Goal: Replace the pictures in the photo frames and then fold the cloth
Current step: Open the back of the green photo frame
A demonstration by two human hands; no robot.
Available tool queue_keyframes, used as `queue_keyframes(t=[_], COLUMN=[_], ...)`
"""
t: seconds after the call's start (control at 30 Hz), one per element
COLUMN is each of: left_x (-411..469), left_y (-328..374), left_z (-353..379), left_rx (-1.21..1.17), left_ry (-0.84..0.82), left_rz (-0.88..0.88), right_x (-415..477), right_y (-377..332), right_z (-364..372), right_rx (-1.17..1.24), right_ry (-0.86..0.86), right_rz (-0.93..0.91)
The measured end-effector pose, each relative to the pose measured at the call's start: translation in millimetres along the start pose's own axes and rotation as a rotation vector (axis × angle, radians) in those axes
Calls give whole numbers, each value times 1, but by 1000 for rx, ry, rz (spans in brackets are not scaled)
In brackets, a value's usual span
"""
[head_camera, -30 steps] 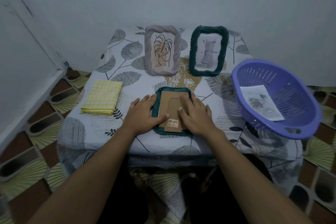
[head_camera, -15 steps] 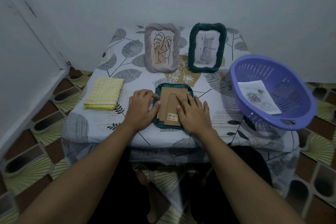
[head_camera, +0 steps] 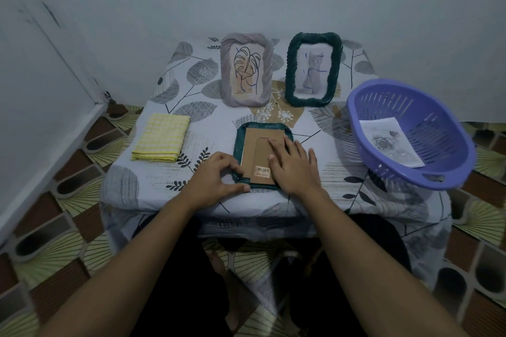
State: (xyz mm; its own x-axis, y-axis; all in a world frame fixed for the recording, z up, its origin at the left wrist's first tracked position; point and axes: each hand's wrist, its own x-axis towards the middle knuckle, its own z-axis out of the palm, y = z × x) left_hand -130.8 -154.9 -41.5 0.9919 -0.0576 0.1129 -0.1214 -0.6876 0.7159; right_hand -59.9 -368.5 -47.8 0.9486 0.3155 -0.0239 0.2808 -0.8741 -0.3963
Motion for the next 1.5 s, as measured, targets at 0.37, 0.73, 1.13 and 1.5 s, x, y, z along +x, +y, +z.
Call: queue_keyframes(t=[0.37, 0.73, 1.13, 1.5], left_x=[-6, 3, 48, 48], left_y=[2, -1, 8, 2], left_z=[7, 3, 31, 34], left_rx=[34, -21, 502, 566], left_ry=[-18, -113, 29, 100], left_rz=[58, 13, -240, -216], right_x=[1, 0, 0, 1], right_y=[-1, -1, -1, -2], right_z=[0, -1, 1, -2], right_rx=[9, 1, -4, 5], right_ry=[-4, -17, -6, -51], right_rz=[3, 3, 3, 0])
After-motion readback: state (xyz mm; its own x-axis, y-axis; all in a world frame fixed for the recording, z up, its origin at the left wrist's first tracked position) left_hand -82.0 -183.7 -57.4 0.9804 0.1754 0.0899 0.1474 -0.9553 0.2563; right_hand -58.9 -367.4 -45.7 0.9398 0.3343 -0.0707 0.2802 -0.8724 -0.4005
